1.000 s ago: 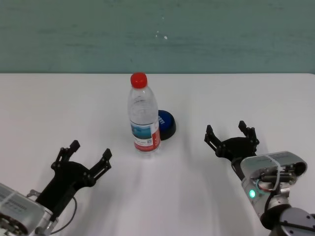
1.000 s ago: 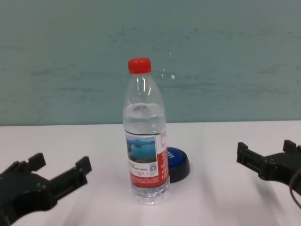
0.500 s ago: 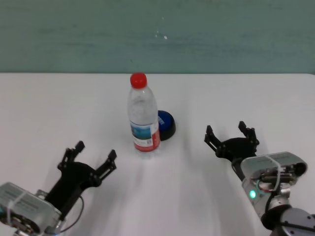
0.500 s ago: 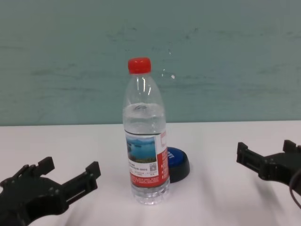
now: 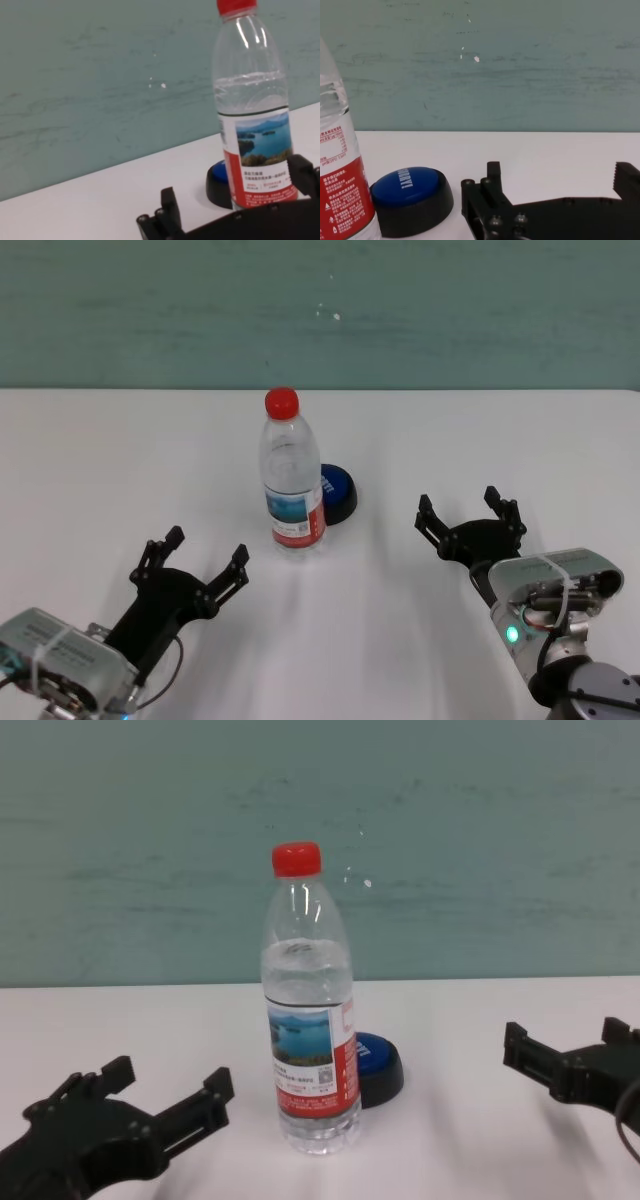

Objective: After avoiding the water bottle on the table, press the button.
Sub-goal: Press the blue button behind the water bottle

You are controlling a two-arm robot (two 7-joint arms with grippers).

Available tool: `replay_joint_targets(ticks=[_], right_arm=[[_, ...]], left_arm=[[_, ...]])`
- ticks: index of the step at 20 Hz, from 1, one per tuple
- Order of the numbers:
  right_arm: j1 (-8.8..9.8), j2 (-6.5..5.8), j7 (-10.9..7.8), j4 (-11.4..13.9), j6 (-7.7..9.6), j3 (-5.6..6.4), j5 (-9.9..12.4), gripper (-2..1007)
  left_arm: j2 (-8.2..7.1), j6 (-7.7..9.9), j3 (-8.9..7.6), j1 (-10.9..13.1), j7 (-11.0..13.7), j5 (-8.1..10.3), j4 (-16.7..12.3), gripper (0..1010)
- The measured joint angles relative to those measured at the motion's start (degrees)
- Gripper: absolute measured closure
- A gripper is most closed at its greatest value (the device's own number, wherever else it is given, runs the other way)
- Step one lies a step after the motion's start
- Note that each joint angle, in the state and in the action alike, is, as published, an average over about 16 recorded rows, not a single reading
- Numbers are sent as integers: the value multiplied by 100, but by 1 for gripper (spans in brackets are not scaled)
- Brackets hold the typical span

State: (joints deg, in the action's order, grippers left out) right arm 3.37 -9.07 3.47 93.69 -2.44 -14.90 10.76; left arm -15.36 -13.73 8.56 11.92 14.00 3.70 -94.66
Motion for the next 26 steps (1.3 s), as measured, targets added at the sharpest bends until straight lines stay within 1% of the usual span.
replay_joint_targets(ticks=[13,26], right_arm=[[0,0,0,0,0,0,0,1],[0,0,0,0,0,0,0,1]], left_arm=[[127,46,82,-138,-74,-75,63,0],[193,92,120,-230,-110,-100,117,0]])
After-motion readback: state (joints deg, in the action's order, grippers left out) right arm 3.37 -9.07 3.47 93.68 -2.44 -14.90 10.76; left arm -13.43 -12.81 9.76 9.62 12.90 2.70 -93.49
